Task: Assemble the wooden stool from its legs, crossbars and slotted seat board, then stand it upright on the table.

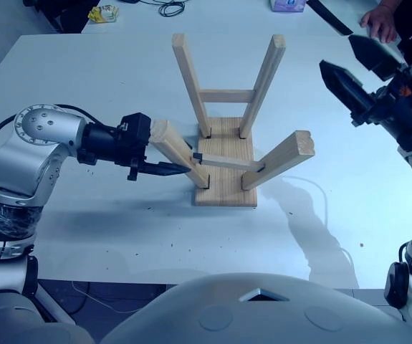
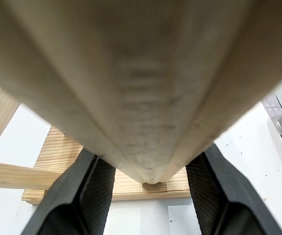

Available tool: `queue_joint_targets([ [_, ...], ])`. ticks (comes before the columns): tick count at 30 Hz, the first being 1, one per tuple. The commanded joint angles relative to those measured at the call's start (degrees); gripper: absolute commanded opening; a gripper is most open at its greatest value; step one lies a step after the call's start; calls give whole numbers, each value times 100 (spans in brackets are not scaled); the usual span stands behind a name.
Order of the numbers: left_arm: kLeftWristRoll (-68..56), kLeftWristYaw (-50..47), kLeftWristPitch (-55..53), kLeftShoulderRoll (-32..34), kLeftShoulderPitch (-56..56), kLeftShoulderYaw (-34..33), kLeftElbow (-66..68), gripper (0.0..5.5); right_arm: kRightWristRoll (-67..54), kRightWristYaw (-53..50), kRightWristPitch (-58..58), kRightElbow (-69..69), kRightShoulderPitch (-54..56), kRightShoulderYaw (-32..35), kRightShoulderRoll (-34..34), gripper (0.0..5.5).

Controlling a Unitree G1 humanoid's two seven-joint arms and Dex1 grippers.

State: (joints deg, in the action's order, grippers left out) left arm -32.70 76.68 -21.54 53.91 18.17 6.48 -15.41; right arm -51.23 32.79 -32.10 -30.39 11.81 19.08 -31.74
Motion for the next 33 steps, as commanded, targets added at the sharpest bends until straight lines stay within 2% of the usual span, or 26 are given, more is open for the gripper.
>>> queue_joint_targets([
  [1, 620, -507, -454, 23, -101, 312, 102, 206, -19, -814, -322, -369, 244, -177, 81, 430],
  [4, 693, -804, -674, -58, 16, 410, 197, 206, 38, -1413, -479, -356, 465, -224, 140, 430],
  [11, 652, -1268, -1159, -115, 146, 556, 132, 206, -295, -2439, -804, -571, 1074, -206, 245, 327],
  [17, 427, -1608, -1665, -173, 128, 534, -121, 206, -1178, -3794, -1016, -944, 1707, -391, 765, 231],
  [24, 351, -1942, -2219, -176, 179, 682, -426, 206, -1849, -5132, -1125, -1418, 1642, -1332, 1445, 140],
  [29, 379, -2407, -2324, -212, -55, 645, -775, 206, -2060, -5568, -1260, -1461, 1636, -1788, 1522, 66],
  [33, 310, -2880, -2509, -313, -323, 584, -1073, 206, -1863, -5534, -1628, -1434, 1127, -2355, 1328, 0],
])
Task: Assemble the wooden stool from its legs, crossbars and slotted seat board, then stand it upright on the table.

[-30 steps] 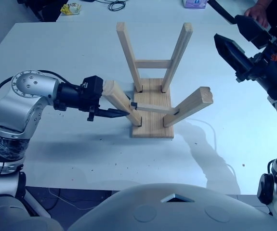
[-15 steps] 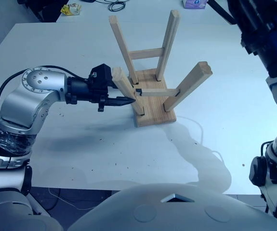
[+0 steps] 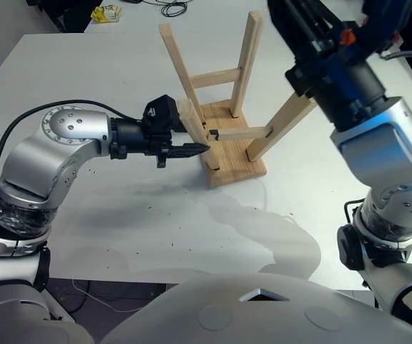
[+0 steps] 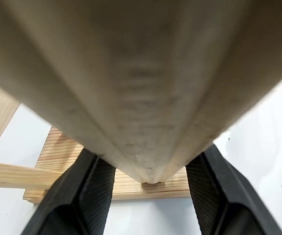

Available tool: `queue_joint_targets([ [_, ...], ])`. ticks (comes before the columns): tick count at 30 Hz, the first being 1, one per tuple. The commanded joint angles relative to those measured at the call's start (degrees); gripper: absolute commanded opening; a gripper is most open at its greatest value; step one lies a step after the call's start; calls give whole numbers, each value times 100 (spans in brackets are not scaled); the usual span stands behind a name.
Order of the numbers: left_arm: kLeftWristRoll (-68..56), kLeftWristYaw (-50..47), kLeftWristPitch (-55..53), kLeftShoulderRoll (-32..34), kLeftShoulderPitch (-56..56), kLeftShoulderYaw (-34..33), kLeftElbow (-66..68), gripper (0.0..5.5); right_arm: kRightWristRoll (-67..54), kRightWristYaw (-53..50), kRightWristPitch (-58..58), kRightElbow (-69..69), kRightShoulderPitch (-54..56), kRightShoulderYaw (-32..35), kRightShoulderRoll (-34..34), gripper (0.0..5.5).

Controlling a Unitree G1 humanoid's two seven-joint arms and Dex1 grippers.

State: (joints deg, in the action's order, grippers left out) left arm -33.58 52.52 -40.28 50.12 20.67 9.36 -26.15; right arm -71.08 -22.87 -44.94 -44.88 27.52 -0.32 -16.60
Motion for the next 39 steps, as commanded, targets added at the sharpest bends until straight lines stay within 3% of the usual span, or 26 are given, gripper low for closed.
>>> queue_joint_targets([
  [1, 388, -531, -648, 54, -608, 294, -28, 206, 281, 139, -445, 63, -640, -576, -289, 0],
  [7, 307, -783, -718, -83, -544, 220, 110, 206, 1170, 631, -838, 495, -1740, -1365, -658, 0],
  [10, 291, -889, -754, -137, -594, 234, 111, 206, 1426, 733, -901, 486, -1900, -1417, -657, 0],
  [20, -95, -871, -1215, -317, -301, 160, 385, 206, 892, 755, 622, 429, -304, 198, 589, 0],
  [32, -62, -300, -1283, -234, 296, 571, 859, 206, 3052, 1712, -488, 1682, -1392, -1843, -277, 0],
  [35, -54, -262, -1291, -209, 298, 598, 851, 206, 3056, 1725, -418, 1305, -1205, -1567, -38, 0],
  [39, 29, -154, -1229, -183, 380, 711, 950, 206, 2525, 1435, 184, 932, -228, -471, 784, 0],
])
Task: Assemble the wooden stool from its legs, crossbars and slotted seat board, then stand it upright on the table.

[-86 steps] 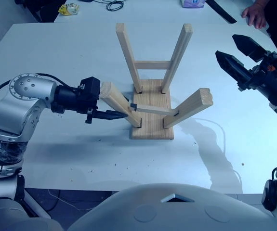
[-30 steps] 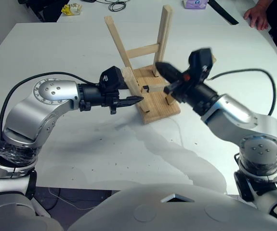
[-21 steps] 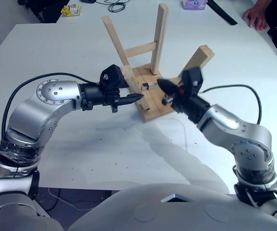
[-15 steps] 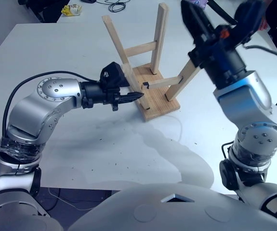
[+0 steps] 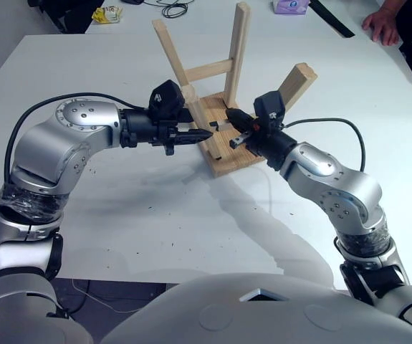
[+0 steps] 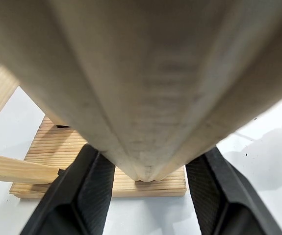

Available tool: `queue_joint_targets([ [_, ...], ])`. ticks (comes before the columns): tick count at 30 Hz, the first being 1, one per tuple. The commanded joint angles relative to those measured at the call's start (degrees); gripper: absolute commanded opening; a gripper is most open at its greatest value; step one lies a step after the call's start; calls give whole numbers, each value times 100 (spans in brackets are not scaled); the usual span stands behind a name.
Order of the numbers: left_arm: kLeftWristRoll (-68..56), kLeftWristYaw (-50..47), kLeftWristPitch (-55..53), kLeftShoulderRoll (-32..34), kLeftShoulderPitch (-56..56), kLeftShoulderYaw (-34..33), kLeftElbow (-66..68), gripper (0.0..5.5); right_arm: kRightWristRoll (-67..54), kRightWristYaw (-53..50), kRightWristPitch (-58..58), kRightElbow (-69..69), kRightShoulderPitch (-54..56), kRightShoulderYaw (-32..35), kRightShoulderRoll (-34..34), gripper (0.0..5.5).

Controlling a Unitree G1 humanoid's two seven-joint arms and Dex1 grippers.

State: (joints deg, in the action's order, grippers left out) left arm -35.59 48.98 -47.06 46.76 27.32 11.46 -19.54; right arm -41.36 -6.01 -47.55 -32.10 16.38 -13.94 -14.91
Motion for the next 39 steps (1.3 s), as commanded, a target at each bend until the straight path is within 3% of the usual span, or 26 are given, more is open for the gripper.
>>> queue_joint_targets([
  [1, 245, 219, -543, 153, -271, 523, 304, 206, -648, -342, 522, -395, 1074, 1137, 783, 0],
  [4, 314, 253, -505, 148, -256, 593, 356, 206, -674, -228, 340, -384, 953, 1083, 789, 0],
  [8, 346, 332, -505, 130, -190, 726, 382, 206, 356, 101, -357, 363, -97, -330, -43, 0],
  [10, 395, 444, -507, 190, -106, 861, 395, 206, 674, 179, -399, 519, -434, -594, -150, 0],
  [15, 457, 773, -639, 209, 288, 1164, 613, 206, 793, 269, -360, 417, -470, -421, 216, 0],
  [24, 291, 732, -1186, -507, 946, 1439, 970, 206, 1065, 411, -344, 617, -622, -361, 596, 0],
  [31, 395, 735, -1189, -618, 821, 1413, 1029, 206, 1214, 501, -341, 630, -760, -293, 732, 0],
  [34, 424, 687, -1072, -554, 640, 1296, 981, 206, 1320, 817, 263, 318, -663, -243, 733, 0],
  [39, 333, 651, -1141, -319, 260, 995, 703, 206, 163, 1572, 712, -654, -187, 923, 683, 0],
])
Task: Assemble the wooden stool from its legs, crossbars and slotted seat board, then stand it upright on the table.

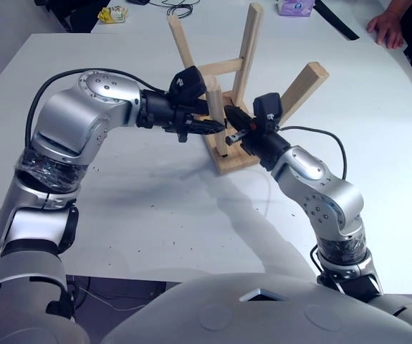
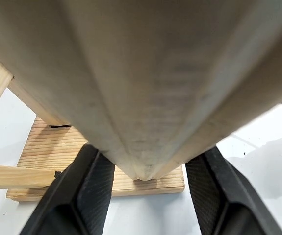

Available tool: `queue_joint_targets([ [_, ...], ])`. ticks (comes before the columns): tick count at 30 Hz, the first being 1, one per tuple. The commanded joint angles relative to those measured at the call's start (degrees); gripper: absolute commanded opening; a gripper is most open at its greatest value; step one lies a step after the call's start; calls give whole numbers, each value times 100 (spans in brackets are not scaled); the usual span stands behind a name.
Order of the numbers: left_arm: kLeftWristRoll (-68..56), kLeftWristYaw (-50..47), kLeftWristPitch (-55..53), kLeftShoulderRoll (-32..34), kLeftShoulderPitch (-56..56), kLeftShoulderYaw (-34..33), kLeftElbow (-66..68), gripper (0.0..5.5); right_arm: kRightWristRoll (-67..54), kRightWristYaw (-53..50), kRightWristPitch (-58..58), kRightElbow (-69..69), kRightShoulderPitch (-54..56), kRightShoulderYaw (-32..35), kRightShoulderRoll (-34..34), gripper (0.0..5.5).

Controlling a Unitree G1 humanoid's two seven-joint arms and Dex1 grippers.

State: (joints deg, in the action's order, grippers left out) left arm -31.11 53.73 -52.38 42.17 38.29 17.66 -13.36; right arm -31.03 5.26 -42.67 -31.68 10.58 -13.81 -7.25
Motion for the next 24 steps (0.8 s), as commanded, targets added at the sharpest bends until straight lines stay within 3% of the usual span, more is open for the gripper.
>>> queue_joint_targets([
  [1, -108, 171, -602, 150, -870, 332, 72, 206, -1216, 533, 229, -844, 528, 1188, -121, 0],
  [7, -30, 121, -417, 118, -1099, 152, 9, 206, -3499, 734, 462, -903, 1698, 3066, -1102, 0],
  [12, 59, 214, -111, 227, -1352, 75, -30, 206, -3165, 1065, 656, 261, 1942, 4009, -2312, 0],
  [14, 78, 210, -71, 236, -1401, 99, -43, 206, -2218, 1197, 746, 964, 1745, 3753, -2862, 0],
  [17, 117, 139, -22, 184, -1408, 147, -42, 206, -421, 1435, 1091, 1547, 1009, 2604, -3506, 0],
  [20, 187, -33, -8, 74, -1460, 174, -31, 206, -163, 1573, 1161, 1332, 516, 2153, -3193, 0],
  [24, 187, -150, 157, -59, -1476, 33, 23, 206, 23, 1552, 1198, 1283, 259, 2051, -2871, 0],
])
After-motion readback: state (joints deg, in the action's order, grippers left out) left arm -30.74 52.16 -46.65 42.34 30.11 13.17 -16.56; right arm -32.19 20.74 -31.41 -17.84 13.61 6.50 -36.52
